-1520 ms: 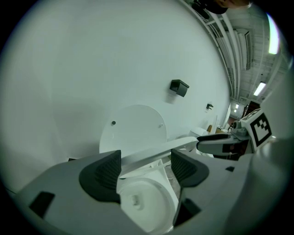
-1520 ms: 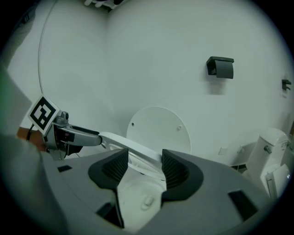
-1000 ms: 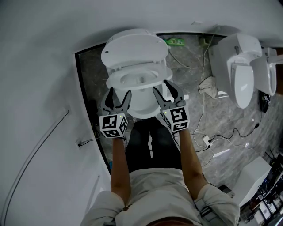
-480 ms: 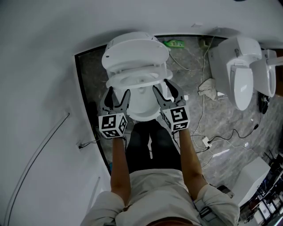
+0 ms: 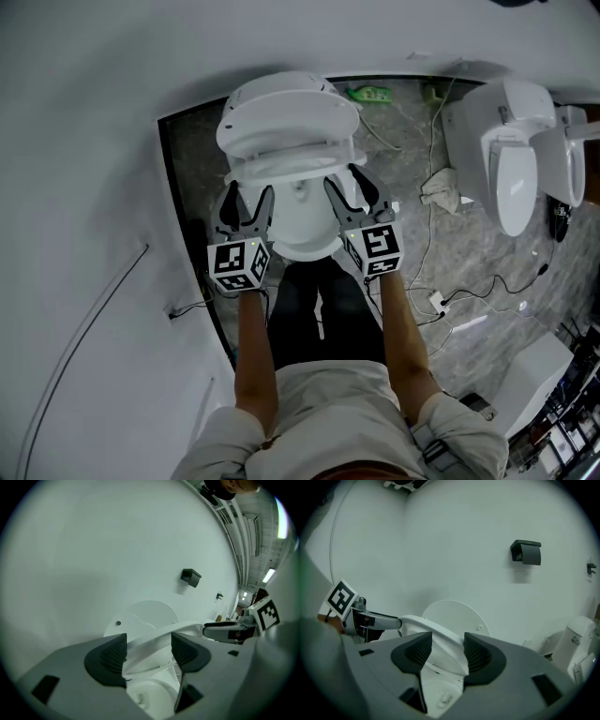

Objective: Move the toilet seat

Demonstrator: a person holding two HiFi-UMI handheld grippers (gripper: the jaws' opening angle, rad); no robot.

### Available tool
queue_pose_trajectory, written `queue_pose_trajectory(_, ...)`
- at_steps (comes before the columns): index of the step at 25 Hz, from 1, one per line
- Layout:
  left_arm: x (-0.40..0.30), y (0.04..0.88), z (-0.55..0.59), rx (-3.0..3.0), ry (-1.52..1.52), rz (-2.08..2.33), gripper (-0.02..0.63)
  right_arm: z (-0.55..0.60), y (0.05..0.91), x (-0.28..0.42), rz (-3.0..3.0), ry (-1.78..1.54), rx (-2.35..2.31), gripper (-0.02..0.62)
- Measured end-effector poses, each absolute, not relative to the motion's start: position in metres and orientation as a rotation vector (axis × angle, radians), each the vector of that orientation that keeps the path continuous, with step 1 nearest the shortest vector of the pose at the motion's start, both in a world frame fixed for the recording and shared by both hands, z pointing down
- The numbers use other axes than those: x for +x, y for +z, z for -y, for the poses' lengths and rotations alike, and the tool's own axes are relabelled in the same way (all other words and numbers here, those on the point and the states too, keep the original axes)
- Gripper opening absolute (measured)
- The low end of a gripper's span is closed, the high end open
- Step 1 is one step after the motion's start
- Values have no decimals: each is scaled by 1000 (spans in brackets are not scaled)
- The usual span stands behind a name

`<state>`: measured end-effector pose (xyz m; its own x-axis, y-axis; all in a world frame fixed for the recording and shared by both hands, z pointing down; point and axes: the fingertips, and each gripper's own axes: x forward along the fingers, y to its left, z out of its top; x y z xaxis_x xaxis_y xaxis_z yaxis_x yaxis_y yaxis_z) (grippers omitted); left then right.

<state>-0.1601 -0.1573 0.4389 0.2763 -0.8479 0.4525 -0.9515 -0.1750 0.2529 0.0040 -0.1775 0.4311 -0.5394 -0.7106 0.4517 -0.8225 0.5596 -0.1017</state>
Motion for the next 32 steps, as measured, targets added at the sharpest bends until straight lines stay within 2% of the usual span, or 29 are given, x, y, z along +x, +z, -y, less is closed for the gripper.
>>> queue_pose_trajectory(32, -169, 435, 198, 2092, 277, 1668, 304, 220, 427, -2, 2457, 405, 1317, 219)
